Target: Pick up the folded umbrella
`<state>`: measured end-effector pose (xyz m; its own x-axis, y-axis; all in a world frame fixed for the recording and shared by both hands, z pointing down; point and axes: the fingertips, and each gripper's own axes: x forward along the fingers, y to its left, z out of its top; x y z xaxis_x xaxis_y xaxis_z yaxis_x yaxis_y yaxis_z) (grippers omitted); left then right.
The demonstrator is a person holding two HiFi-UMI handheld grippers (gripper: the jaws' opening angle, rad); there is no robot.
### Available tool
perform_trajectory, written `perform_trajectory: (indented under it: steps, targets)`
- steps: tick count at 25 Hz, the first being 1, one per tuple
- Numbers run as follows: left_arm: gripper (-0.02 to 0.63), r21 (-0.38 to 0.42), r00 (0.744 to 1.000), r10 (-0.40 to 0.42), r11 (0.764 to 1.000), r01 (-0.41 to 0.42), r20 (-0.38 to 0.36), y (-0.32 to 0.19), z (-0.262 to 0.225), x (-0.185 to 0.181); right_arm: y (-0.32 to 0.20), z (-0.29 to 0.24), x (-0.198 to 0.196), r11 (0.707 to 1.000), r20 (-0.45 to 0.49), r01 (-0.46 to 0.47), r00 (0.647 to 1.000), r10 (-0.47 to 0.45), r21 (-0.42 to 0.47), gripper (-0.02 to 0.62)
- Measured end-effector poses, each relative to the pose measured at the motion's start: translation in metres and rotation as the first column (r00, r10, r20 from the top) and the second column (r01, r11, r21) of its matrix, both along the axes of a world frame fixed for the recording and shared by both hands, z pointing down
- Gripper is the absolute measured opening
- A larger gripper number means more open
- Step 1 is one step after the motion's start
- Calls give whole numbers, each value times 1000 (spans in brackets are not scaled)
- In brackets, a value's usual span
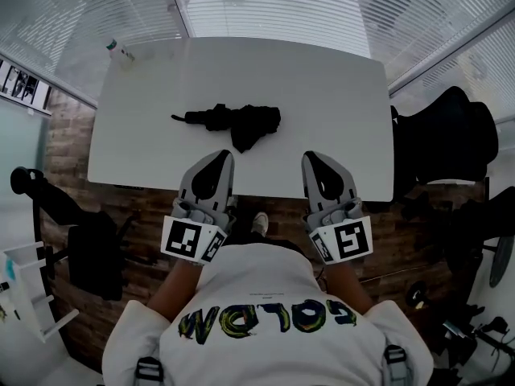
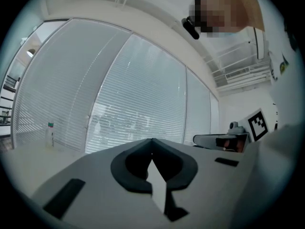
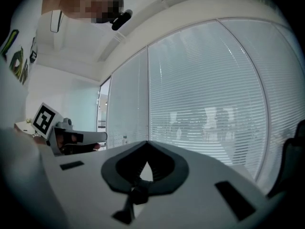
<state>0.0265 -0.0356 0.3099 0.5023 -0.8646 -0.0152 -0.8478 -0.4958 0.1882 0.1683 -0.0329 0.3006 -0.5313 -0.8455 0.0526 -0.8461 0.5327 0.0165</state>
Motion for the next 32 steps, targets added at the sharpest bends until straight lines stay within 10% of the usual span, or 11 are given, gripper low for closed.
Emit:
perform_trajectory:
  steps: [18,32]
  targets:
    - [8,17,991,131,991,-131,-41,-109,-14,-92,-114,-27,-130,999,-55,-11,998,14,53,9]
    - [8,-1,990,144,990,-144,-14,-136,-5,-95,-140,0,-129,1000,-109,8,994,-8,-3,14]
